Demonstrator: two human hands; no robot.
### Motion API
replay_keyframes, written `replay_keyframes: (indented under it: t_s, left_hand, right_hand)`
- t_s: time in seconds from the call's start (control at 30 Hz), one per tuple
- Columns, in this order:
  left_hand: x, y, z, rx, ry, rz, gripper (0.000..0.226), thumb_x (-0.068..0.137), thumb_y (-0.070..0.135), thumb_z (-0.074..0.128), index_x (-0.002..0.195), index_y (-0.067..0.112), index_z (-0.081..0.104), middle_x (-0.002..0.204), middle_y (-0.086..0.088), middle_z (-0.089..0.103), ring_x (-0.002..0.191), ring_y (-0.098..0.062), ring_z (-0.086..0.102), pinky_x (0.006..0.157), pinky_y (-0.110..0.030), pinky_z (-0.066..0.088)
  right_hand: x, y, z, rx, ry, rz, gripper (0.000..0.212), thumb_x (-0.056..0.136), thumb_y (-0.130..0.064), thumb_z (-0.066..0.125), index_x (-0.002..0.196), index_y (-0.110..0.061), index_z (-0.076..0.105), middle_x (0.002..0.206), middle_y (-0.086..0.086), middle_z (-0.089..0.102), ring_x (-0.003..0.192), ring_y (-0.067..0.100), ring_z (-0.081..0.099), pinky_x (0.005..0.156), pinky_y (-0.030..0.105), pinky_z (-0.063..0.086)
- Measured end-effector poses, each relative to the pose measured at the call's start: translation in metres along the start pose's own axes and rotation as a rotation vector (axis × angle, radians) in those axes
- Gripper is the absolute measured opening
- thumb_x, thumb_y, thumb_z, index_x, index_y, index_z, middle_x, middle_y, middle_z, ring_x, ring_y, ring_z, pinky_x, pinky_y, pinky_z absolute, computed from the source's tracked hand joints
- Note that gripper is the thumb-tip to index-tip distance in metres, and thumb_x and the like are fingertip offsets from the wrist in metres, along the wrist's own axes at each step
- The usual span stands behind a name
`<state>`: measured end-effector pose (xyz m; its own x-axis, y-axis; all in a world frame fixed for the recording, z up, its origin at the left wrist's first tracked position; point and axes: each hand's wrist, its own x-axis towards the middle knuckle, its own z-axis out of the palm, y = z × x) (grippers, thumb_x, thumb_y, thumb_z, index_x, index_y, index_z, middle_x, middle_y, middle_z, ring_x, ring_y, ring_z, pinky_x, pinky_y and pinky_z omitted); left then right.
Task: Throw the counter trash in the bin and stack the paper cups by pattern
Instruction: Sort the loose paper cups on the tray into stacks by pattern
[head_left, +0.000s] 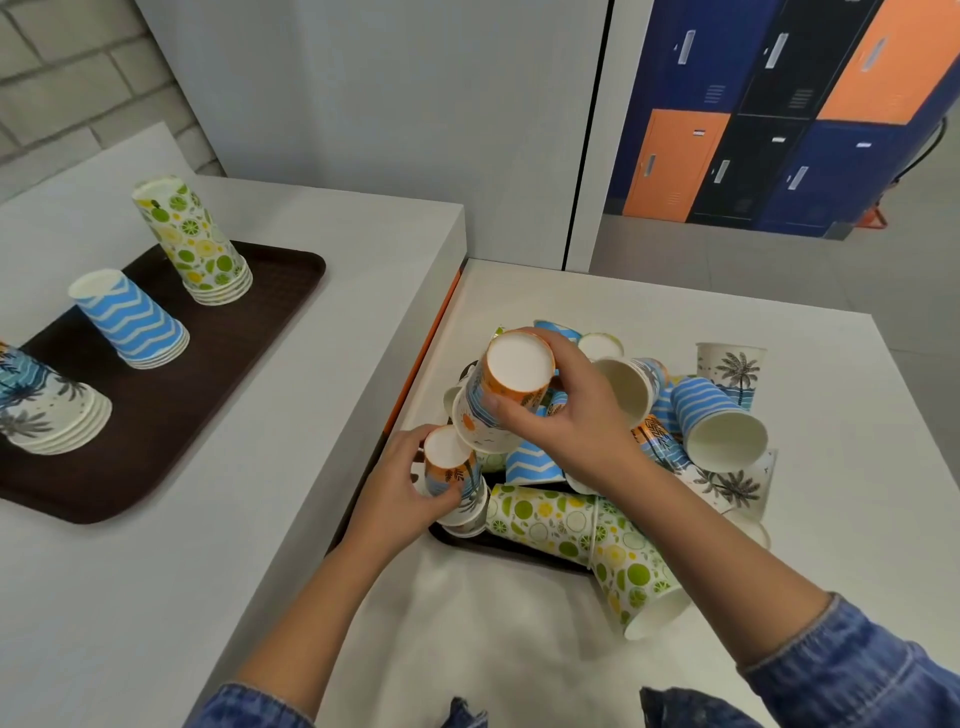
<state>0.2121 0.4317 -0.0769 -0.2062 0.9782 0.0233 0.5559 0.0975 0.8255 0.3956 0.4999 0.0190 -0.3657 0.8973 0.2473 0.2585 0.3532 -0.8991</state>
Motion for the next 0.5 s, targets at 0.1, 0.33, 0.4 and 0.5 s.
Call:
replay_keyframes:
  t_s: [0.1,0.33,0.4,0.5]
  left_hand:
    - [-0.001,0.000,0.001,0.027,-0.014,0.015,0.063,0.070,0.019,0.079,0.117,0.042,0.044,0.112,0.018,0.050,0.099,0.014,0.048,0.073,-0.008,0.039]
    - [-0.004,-0.015,0.019,-0.023,-0.057,-0.032,0.062,0.072,0.017,0.080,0.123,0.030,0.047,0.117,0.010,0.052,0.103,0.007,0.051,0.073,0.002,0.040]
    - [-0.004,-0.018,0.024,-0.059,-0.052,-0.054,0.061,0.072,0.017,0.081,0.120,0.032,0.047,0.116,0.008,0.053,0.103,0.000,0.054,0.073,0.003,0.040]
    - [-0.002,-0.022,0.027,-0.099,-0.036,-0.086,0.061,0.071,0.018,0.082,0.119,0.033,0.048,0.115,0.007,0.055,0.105,-0.004,0.055,0.073,0.001,0.043]
  right_hand:
    - [-0.003,0.001,0.001,0.012,0.001,0.014,0.058,0.068,-0.052,0.068,0.119,-0.031,0.052,0.117,-0.015,0.056,0.110,0.003,0.052,0.088,0.023,0.047]
    - [-0.006,0.006,0.007,0.040,0.003,0.042,0.053,0.069,-0.049,0.069,0.117,-0.035,0.052,0.116,-0.016,0.057,0.110,0.004,0.054,0.093,0.035,0.049]
    - [-0.008,0.009,0.009,0.038,-0.003,0.053,0.056,0.068,-0.051,0.069,0.119,-0.034,0.052,0.118,-0.014,0.057,0.111,0.004,0.054,0.094,0.037,0.049]
    - [-0.010,0.015,0.015,0.021,-0.008,0.071,0.060,0.067,-0.054,0.067,0.121,-0.032,0.052,0.120,-0.012,0.056,0.111,0.004,0.054,0.093,0.036,0.050]
